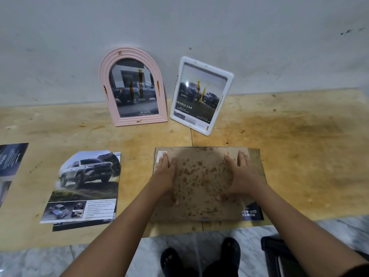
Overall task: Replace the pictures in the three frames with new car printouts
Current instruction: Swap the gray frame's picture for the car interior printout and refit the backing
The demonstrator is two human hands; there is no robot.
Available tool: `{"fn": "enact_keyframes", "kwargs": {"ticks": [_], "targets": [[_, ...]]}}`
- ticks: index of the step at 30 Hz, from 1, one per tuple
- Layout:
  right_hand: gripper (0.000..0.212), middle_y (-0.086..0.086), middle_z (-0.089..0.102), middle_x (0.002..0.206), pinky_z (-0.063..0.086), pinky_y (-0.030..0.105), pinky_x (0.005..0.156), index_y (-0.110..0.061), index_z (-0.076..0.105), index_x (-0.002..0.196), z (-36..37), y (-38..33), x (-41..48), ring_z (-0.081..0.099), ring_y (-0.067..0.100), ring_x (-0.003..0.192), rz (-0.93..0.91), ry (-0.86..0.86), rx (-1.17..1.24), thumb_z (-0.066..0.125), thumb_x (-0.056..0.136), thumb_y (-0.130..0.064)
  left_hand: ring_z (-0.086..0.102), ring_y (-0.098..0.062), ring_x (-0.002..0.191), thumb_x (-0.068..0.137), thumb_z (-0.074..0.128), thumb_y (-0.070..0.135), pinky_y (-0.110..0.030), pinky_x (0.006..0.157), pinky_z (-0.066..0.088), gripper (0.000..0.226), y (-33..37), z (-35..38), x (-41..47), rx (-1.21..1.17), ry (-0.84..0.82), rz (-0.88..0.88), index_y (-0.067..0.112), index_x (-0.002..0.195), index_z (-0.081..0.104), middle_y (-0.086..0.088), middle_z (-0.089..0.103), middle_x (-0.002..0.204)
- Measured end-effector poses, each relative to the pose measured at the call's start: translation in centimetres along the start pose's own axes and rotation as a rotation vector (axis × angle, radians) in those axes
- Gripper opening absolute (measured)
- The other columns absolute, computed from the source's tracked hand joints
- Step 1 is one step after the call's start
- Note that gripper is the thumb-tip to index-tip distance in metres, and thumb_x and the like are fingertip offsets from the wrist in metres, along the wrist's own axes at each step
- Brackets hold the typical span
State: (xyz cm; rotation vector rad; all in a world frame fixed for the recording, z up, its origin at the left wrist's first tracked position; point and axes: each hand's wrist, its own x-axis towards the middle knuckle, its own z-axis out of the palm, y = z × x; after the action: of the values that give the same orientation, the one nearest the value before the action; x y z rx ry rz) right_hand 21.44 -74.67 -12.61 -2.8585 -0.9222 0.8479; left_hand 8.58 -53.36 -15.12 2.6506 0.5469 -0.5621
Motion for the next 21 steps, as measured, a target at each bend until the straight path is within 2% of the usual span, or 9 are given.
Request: {"fn": "enact_keyframes", "kwargs": {"ticks": [4,8,9,11,13,16,18,20,21], "targets": [[0.130,0.023,-0.008,0.155,0.016,0.044,0.115,-0.027,0.004,0.149,-0.5,0.2,0.2,-0.007,0.037,0.144,0.000,-0.027,-0.020,0.079,0.049,-0.065,-0.006,-0.033,0.144,0.081,0.066,0.008,-0.039,0.116,0.017,0.094,0.2,-0.2,-0.2,-0.030,0.025,0.000,0.010,0.148,0.000,-0.021,-0.014,0.154],[0.098,0.023,0.007,0.151,0.034,0.043,0.107,-0.023,0.017,0.143,-1.1,-0.5,1.2,0.007,0.037,0.141,0.016,-0.011,-0.106,0.077,0.068,-0.044,-0.002,-0.032,0.145,0.079,0.069,0.014,-0.036,0.114,0.020,0.095,0.2,-0.4,-0.4,-0.018,0.021,-0.005,0.014,0.148,0.004,-0.019,-0.011,0.155],[0.096,0.024,0.000,0.152,0.031,0.045,0.109,-0.023,0.015,0.143,-1.2,-1.0,1.3,0.002,0.038,0.142,0.040,-0.039,-0.110,0.077,0.071,-0.039,-0.002,-0.032,0.145,0.079,0.070,0.015,-0.036,0.114,0.020,0.095,0.3,-0.6,-0.4,-0.012,0.018,-0.014,0.014,0.148,0.005,-0.019,-0.011,0.155],[0.112,0.023,-0.017,0.152,0.020,0.050,0.113,-0.025,0.005,0.146,-1.4,-1.6,1.1,-0.013,0.038,0.142,0.094,-0.142,-0.084,0.081,0.065,-0.042,-0.001,-0.032,0.145,0.079,0.070,0.014,-0.036,0.114,0.021,0.094,0.5,-0.7,-0.6,-0.009,0.008,-0.030,0.013,0.148,0.007,-0.018,-0.011,0.156],[0.119,0.020,-0.025,0.152,0.015,0.051,0.114,-0.027,-0.002,0.148,-1.5,-1.8,0.6,-0.020,0.037,0.141,0.120,-0.189,-0.058,0.082,0.065,-0.041,-0.003,-0.032,0.145,0.079,0.071,0.012,-0.037,0.114,0.022,0.095,0.6,-0.9,-0.6,-0.008,-0.011,-0.036,0.013,0.148,0.006,-0.017,-0.012,0.156],[0.100,0.020,-0.021,0.153,0.021,0.055,0.112,-0.027,0.004,0.147,-1.3,-1.8,0.4,-0.016,0.038,0.142,0.129,-0.168,-0.064,0.075,0.077,-0.027,-0.005,-0.032,0.145,0.081,0.068,0.011,-0.039,0.114,0.023,0.092,0.7,-1.0,-0.5,0.013,-0.038,-0.052,0.012,0.148,0.005,-0.017,-0.013,0.156],[0.086,0.020,-0.007,0.153,0.030,0.055,0.108,-0.026,0.014,0.142,-1.5,-1.9,0.8,-0.004,0.039,0.142,0.133,-0.134,-0.098,0.072,0.078,-0.024,-0.006,-0.034,0.144,0.083,0.065,0.009,-0.041,0.114,0.023,0.089,1.1,-1.1,-0.2,0.047,-0.054,-0.072,0.010,0.148,0.004,-0.021,-0.012,0.155],[0.097,0.016,0.002,0.152,0.026,0.054,0.110,-0.026,0.014,0.142,-2.1,-2.1,1.1,0.002,0.036,0.142,0.088,-0.117,-0.177,0.078,0.070,-0.034,-0.006,-0.038,0.143,0.087,0.056,0.006,-0.042,0.114,0.023,0.080,1.8,-1.0,-0.1,0.087,-0.052,-0.088,0.007,0.147,0.003,-0.024,-0.011,0.154],[0.104,0.013,-0.001,0.155,0.020,0.054,0.113,-0.026,0.008,0.146,-2.2,-2.1,1.3,-0.001,0.034,0.143,0.033,-0.111,-0.223,0.078,0.070,-0.034,-0.006,-0.038,0.143,0.089,0.048,0.005,-0.042,0.113,0.025,0.073,2.1,-1.0,0.0,0.104,-0.028,-0.092,0.006,0.147,0.003,-0.024,-0.009,0.154]]}}
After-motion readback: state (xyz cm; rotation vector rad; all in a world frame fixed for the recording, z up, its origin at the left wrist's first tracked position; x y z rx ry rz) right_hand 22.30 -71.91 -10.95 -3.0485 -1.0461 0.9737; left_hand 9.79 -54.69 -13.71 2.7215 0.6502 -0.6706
